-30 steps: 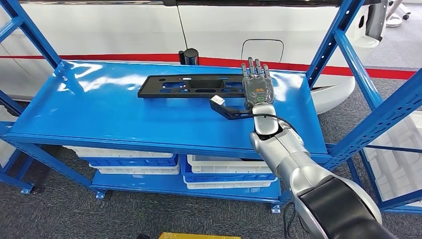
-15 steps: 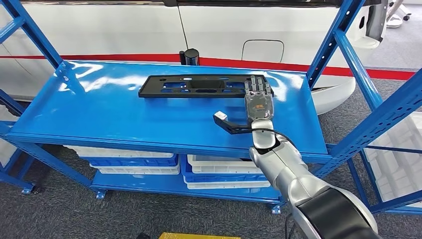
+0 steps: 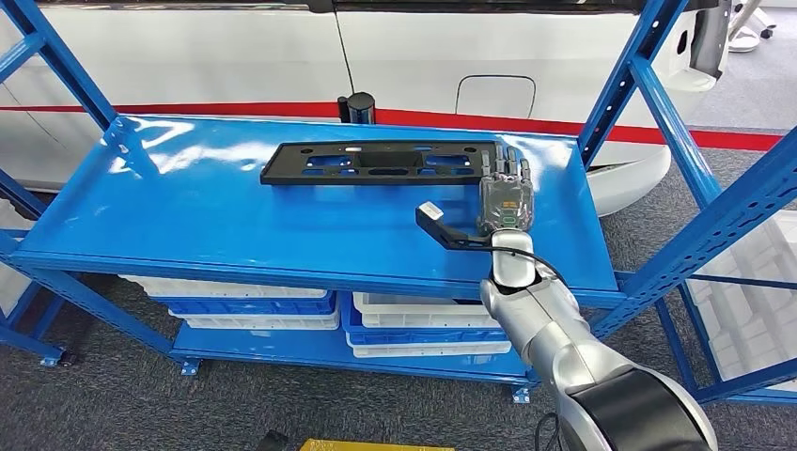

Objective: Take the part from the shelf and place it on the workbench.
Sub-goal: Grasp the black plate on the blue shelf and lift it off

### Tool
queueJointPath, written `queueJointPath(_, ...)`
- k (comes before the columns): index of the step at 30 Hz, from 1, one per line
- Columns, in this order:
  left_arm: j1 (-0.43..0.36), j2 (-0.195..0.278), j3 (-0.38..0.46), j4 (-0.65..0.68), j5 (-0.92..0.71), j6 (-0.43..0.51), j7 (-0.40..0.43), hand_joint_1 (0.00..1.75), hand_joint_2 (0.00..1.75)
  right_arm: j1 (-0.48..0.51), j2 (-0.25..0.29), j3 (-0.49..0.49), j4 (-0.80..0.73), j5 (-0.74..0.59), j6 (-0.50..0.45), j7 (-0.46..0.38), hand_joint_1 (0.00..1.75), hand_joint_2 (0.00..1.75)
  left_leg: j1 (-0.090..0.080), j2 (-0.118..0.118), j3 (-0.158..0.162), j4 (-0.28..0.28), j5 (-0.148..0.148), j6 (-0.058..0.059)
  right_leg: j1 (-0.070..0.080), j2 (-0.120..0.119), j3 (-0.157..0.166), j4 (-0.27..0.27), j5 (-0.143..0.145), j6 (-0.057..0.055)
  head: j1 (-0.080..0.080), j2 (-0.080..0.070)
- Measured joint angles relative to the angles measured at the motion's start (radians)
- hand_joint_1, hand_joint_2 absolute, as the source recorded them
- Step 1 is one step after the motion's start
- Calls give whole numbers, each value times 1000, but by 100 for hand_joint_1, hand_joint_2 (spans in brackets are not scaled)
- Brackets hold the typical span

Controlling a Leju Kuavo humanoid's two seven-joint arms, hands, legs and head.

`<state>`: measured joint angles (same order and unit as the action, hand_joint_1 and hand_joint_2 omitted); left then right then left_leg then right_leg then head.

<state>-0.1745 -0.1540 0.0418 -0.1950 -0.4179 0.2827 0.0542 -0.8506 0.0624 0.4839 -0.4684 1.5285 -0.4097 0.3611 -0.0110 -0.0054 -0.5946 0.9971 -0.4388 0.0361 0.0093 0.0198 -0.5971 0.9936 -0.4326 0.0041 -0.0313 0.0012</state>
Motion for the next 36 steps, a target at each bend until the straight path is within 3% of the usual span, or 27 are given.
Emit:
queueJointPath(10,-17,-23,3,0,-43,-30,-13,0,0,20,72,-41,-263,5,52,-80,0,175,1,0,0,0,0,-1,1,0,-1,0,0,0,0,0)
queueJointPath(23,-18,-25,3,0,-46,-32,-17,0,0,21,89,-42,-335,-4,57,-107,0,175,0,0,-1,0,-1,-1,0,1,-1,0,0,0,0,0)
queueJointPath(28,-24,-25,3,-1,-45,-29,-23,0,0,20,156,-40,-337,-43,79,-204,0,175,1,4,6,-7,-4,15,-4,3,0,-4,-1,3,-1,0)
queueJointPath(30,-28,-25,6,-1,-28,-18,-29,0,0,14,198,-24,-336,-75,94,-224,0,175,10,8,24,-30,4,20,-2,0,-12,26,-18,3,1,0)
queueJointPath(33,-26,-24,24,-1,4,2,-41,0,0,-1,242,40,-330,-215,119,-220,0,175,18,11,39,-41,5,20,-15,-6,-102,204,-84,5,8,0)
queueJointPath(35,-16,-21,41,-1,19,12,-49,0,0,-8,256,105,-324,-312,129,-200,0,175,23,10,44,-41,-2,11,-28,-9,-151,280,-96,20,8,0)
queueJointPath(36,-9,-19,49,-1,24,15,-53,0,0,-12,259,137,-320,-347,129,-192,0,175,28,9,49,-39,-8,4,-34,-11,-144,257,-76,34,9,0)
